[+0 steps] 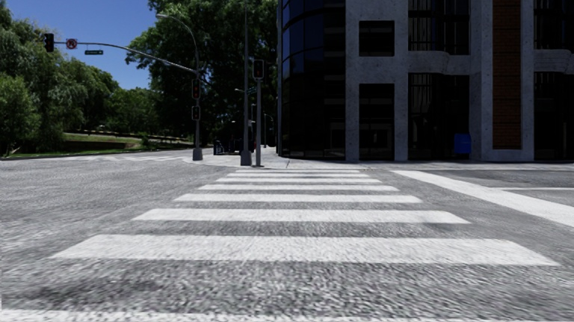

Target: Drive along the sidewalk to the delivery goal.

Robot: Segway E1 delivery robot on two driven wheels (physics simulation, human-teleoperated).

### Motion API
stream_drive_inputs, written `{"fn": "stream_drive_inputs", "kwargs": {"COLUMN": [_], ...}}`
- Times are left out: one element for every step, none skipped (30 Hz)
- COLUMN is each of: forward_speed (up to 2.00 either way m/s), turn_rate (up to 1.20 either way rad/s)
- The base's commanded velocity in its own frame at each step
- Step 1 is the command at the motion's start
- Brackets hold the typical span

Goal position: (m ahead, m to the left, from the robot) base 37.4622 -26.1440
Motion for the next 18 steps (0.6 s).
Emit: {"fn": "stream_drive_inputs", "kwargs": {"forward_speed": [2.0,2.0,2.0,2.0,2.0,2.0,2.0,2.0,2.0,2.0,2.0,2.0,2.0,2.0,2.0,2.0,2.0,2.0], "turn_rate": [0.0,0.0,0.0,0.0,0.0,0.0,0.0,0.0,0.0,0.0,0.0,0.0,0.0,0.0,0.0,0.0,0.0,0.0]}}
